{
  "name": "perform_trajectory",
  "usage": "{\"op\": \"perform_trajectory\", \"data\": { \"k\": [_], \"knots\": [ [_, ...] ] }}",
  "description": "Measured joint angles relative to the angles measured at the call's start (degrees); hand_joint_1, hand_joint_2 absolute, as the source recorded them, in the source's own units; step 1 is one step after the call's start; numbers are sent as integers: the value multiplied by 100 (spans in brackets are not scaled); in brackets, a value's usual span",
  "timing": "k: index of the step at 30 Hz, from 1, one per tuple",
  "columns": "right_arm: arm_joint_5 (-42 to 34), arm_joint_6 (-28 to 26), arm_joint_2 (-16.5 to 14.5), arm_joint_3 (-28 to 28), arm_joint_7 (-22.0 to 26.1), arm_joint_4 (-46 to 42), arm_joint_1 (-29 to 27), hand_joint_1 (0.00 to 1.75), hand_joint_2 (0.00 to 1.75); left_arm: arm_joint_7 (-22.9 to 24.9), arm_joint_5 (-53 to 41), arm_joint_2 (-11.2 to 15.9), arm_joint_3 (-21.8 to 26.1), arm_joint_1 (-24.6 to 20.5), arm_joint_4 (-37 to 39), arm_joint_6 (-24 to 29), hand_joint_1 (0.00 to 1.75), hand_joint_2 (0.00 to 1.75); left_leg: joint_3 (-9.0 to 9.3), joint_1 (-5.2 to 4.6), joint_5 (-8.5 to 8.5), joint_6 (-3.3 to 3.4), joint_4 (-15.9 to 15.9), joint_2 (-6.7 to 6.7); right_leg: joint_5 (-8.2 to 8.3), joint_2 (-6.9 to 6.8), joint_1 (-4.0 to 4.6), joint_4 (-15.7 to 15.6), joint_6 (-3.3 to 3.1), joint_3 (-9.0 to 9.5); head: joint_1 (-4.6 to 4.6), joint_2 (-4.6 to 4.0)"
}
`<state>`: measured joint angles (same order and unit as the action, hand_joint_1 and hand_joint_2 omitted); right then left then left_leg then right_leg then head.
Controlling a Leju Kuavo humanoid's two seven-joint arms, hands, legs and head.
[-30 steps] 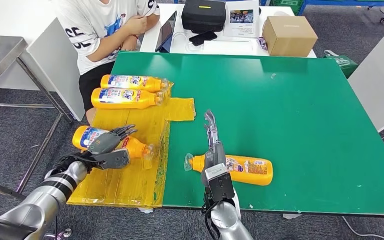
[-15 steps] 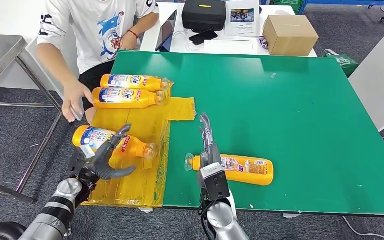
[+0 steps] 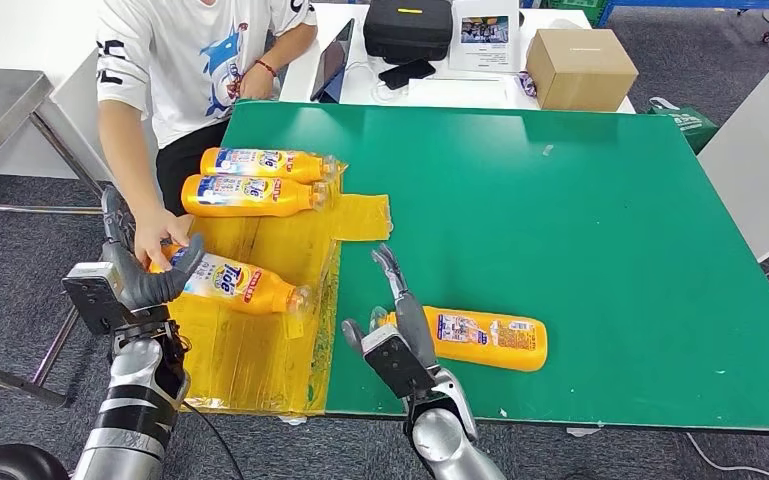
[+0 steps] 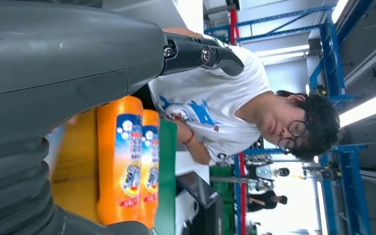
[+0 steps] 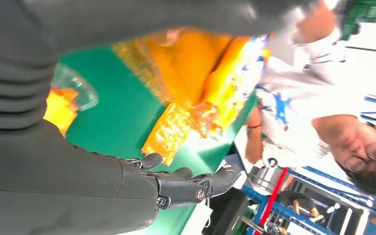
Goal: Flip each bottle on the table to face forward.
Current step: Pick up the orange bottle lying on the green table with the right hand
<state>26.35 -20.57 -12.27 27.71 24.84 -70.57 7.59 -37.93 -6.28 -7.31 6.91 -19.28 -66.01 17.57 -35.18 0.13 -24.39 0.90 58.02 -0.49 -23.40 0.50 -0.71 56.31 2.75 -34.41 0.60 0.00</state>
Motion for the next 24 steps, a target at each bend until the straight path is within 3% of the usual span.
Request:
{"op": "perform_trajectory", "data": {
  "k": [4,13,24],
  "knots": [
    [861,46,466,-91,-756,-199,-10,0,175,37,-487,-4,2,257,-30,298,0,175,-2,-5,-1,1,0,-3,0,-1,-6,-3,1,0,2,0],
    [2092,697,1502,-598,-1728,-1218,-494,0,175,118,-1226,-51,2,1032,-94,391,0,175,-15,-7,-8,6,2,0,-1,0,-8,-8,3,-15,1,0],
    [2270,1287,1829,-612,-2205,-1146,-555,0,175,179,-1469,-150,-49,1059,63,261,0,175,-16,-4,-5,6,2,2,1,0,-4,-5,2,-16,1,0]
  ]
}}
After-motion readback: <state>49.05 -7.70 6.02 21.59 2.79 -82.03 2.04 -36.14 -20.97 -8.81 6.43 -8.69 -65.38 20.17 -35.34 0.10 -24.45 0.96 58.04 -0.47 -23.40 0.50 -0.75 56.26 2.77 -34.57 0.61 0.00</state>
